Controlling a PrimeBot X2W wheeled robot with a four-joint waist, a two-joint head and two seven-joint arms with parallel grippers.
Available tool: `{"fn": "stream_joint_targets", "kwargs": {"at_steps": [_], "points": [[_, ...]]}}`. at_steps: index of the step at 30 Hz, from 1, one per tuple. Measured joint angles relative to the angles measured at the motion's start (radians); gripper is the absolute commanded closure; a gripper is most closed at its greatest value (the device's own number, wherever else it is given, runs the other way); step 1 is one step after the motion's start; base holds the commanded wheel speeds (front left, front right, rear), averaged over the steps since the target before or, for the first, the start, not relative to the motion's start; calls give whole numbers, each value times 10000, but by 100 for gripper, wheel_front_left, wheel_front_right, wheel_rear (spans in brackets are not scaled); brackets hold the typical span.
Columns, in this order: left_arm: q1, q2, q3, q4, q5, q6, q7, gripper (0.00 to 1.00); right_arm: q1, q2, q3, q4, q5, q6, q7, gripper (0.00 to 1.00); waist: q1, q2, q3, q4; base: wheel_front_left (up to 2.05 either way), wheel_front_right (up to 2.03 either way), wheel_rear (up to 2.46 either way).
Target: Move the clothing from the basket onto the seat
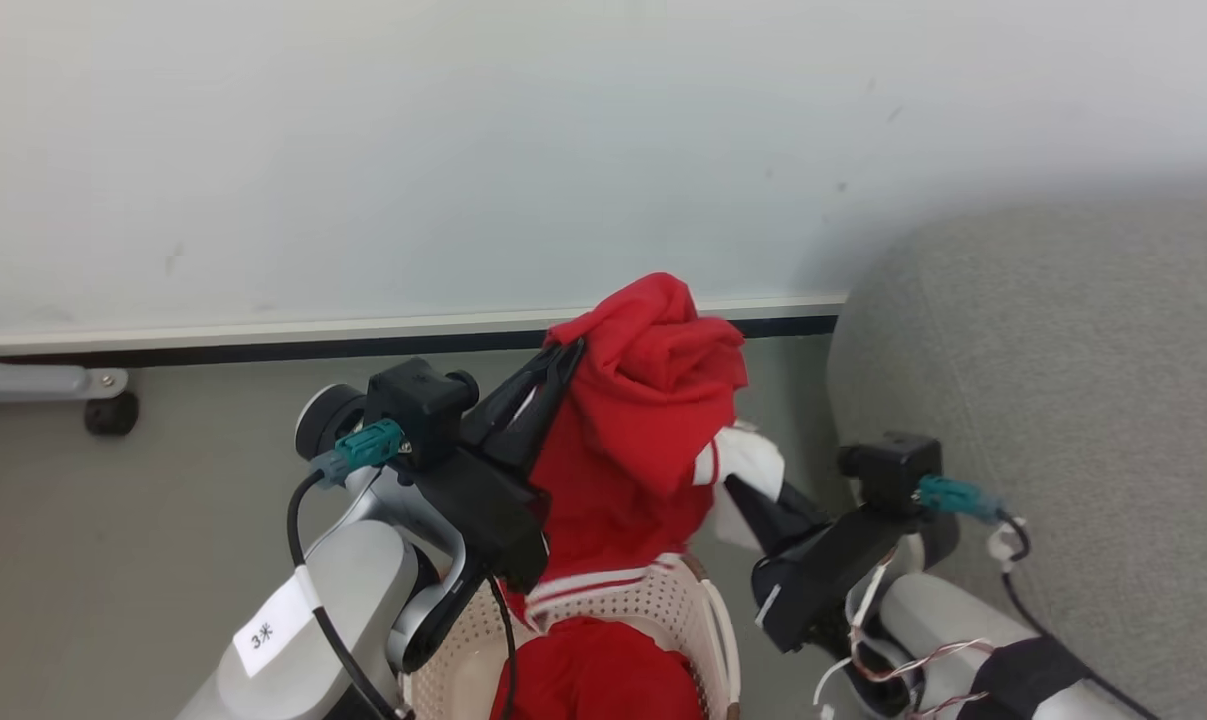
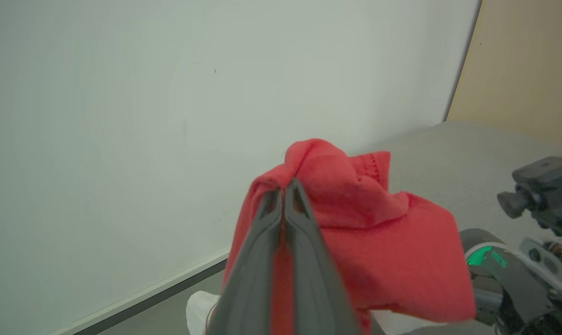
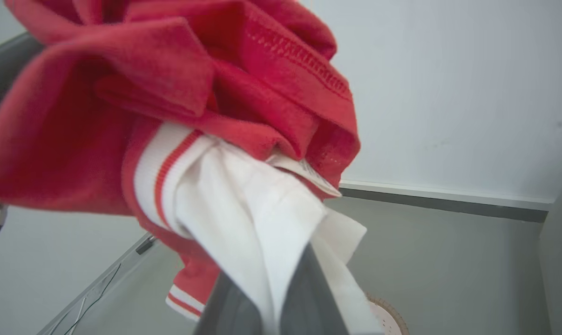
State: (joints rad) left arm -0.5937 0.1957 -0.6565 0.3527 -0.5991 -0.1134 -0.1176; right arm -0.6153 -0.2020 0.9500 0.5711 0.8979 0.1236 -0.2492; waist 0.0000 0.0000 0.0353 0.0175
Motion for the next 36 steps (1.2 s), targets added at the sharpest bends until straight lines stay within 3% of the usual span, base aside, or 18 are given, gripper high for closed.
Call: {"fn": "stream_joint_targets", "kwargs": {"at_steps": [11,23,36], "points": [[413,176,-38,-385,-27,79,-81,0,288,-1018,-1860,-984,-291,-54,0,100,0,0,-119,-1006,0,0,0],[700,320,-201,-1317,13,142,-88,0,870,-2100,-3484,-3388,-1267,-769,-6,100,0,0,-48,-2282,0,0,0],[751,625,-186,-1948,125,307,-71,0,1989,-2663,-4986,-6084,-2109,-1499,-48,100,0,0,334,-3811,0,0,0]]}}
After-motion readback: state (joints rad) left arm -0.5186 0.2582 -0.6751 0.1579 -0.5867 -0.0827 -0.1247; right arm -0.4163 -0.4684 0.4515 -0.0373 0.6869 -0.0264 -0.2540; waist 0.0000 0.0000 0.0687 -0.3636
